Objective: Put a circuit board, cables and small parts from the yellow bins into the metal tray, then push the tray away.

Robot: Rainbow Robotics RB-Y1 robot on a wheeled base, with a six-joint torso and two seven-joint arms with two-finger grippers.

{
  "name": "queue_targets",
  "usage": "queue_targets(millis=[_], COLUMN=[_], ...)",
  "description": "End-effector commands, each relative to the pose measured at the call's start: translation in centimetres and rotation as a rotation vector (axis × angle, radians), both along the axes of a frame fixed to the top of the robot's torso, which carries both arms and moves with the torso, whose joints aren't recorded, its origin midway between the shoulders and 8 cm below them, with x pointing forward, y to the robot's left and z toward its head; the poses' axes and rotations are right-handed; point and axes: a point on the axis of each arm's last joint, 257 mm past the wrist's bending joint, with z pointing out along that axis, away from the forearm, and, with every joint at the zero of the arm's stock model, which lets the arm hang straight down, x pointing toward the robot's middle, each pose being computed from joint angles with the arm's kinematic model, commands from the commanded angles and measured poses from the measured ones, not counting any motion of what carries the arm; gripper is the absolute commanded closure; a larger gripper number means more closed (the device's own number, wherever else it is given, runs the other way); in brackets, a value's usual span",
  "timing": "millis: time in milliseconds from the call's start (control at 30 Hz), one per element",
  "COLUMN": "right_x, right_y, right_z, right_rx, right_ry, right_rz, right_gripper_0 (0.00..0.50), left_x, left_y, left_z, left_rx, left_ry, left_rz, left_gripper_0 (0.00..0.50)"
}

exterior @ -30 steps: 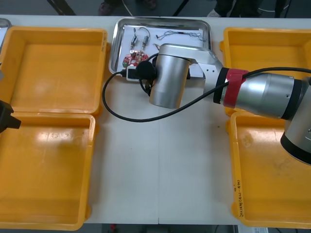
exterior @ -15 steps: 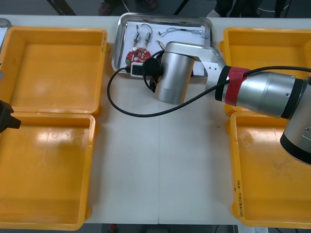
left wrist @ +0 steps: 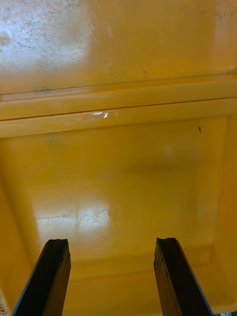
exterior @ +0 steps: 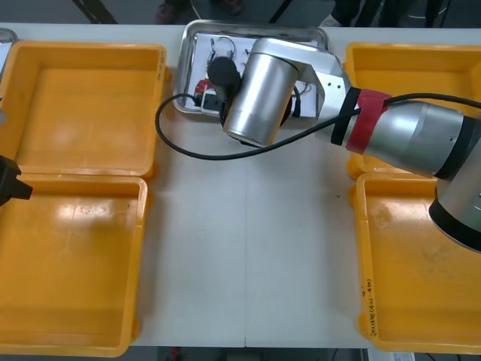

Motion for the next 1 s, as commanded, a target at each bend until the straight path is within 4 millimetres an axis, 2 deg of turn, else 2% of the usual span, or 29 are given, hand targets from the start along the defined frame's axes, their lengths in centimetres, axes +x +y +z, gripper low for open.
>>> queue_targets(millis=[33, 333, 500, 767, 1000], right_x=[-2.5, -8.2, -10.2, -11.2, -11.3], right_y=[2.2, -3.6, -7.0, -8.5, -12.3], right_z=[3.4, 4.8, 5.3, 7.2, 8.5], right_rx=[0.132, 0.247, 0.326, 0.568, 0.789], right_ry=[0.062, 0.242, 0.285, 0.237, 0.233], right_rz=[-0.005, -0.213, -0.340, -0.463, -0.631], right_gripper_0=[0.000, 0.000, 0.000, 0.000, 0.000], left_x=[-0.4, -0.4, -0.4, -0.4, -0.4], left_y=[1.5, 1.5, 1.5, 1.5, 1.5], left_z=[1.5, 1.5, 1.5, 1.5, 1.5], left_rx=[0.064, 0.064, 0.064, 0.064, 0.064], left_ry=[-0.023, -0.023, -0.023, -0.023, -0.023], left_rz=[-0.023, -0.023, -0.023, -0.023, -0.023], left_gripper_0=[0.000, 0.000, 0.000, 0.000, 0.000])
